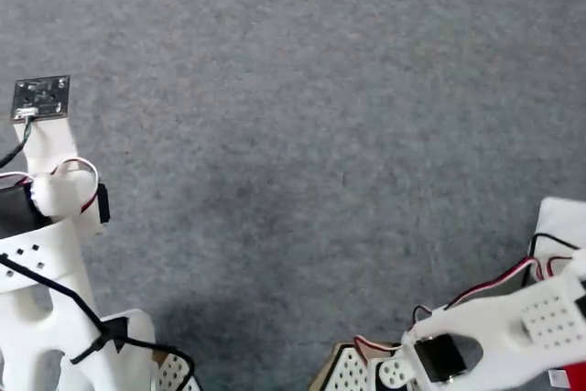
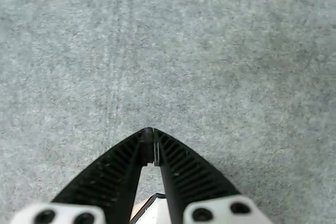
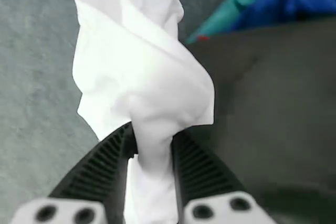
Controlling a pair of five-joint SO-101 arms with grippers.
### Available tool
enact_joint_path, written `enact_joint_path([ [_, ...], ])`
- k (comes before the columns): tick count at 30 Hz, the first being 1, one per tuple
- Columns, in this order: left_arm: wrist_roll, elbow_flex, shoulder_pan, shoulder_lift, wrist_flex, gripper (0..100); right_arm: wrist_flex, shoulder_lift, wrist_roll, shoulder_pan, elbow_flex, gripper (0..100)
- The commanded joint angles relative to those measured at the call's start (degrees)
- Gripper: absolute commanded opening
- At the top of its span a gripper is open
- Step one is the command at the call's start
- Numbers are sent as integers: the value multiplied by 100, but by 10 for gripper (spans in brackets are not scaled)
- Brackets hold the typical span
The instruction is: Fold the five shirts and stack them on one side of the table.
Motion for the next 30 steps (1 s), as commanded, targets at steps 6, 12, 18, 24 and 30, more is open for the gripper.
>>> enact_joint_path([
  [6, 44, -167, 202, -22, -79, 19, 62, -1622, 466, 699, 1042, 5],
  [12, 26, -158, 202, -22, -79, 19, 62, -1684, 774, 1262, 1033, 5],
  [18, 35, -158, 220, -22, -97, 19, 62, -1719, 1037, 1771, 1033, 8],
  [24, 26, -149, 202, -22, -114, 19, 70, -1727, 1240, 2105, 1033, 8],
  [30, 35, -149, 211, -22, -114, 19, 79, -1727, 1547, 2475, 1068, 8],
])
